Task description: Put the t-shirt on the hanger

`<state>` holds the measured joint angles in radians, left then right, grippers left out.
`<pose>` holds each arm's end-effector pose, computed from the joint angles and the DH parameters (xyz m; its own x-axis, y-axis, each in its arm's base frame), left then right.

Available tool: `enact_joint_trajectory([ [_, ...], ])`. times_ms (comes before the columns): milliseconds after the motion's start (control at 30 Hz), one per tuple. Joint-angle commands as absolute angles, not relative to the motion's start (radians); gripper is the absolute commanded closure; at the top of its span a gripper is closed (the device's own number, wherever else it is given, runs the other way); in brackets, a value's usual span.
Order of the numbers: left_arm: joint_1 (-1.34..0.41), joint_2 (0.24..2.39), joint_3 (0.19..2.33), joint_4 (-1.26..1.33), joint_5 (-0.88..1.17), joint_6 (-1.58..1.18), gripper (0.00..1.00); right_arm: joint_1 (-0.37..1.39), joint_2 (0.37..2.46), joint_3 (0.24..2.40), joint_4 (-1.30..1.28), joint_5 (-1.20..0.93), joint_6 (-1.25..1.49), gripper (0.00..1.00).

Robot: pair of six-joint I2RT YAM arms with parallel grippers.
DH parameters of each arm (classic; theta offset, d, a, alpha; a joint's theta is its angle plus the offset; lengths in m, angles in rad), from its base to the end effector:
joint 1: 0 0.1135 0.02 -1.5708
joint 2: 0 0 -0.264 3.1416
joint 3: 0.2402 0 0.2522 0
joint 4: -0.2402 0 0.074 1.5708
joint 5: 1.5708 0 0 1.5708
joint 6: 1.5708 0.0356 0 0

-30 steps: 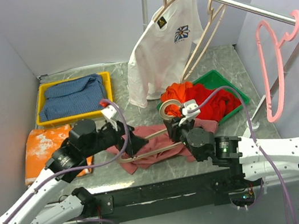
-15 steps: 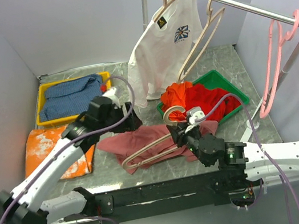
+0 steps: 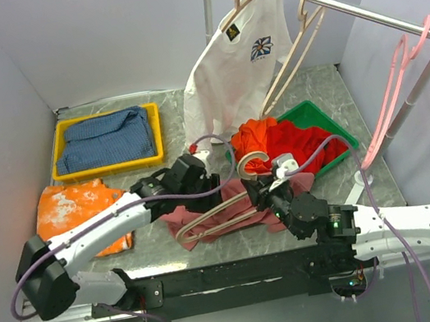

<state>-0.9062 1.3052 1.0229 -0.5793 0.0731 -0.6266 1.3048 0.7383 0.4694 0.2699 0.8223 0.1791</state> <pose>0.1669 -0.2173 0.2745 -0.8567 0.1452 -0.4950 0.3852 0.8182 -0.4268 0.0712 0.1621 0.2840 -0.0824 0.1588 -0.9839 -0.4566 0.8715 0.1789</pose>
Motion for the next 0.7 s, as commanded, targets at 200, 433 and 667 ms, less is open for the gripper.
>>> enact_joint_trajectory([
  [200,-0.985,1.379,0.988,-0.466,0.003,-0.698,0.62,1.312,0.726,0.469,0.299,0.868,0.153,1.00],
  [433,-0.976,1.309,1.008,-0.540,-0.103,-0.641,0.99,1.313,0.727,0.495,0.246,0.978,0.172,1.00],
  [667,-0.850,1.135,0.916,-0.574,-0.032,-0.634,0.99,1.312,0.733,0.526,0.218,1.115,0.190,1.00],
])
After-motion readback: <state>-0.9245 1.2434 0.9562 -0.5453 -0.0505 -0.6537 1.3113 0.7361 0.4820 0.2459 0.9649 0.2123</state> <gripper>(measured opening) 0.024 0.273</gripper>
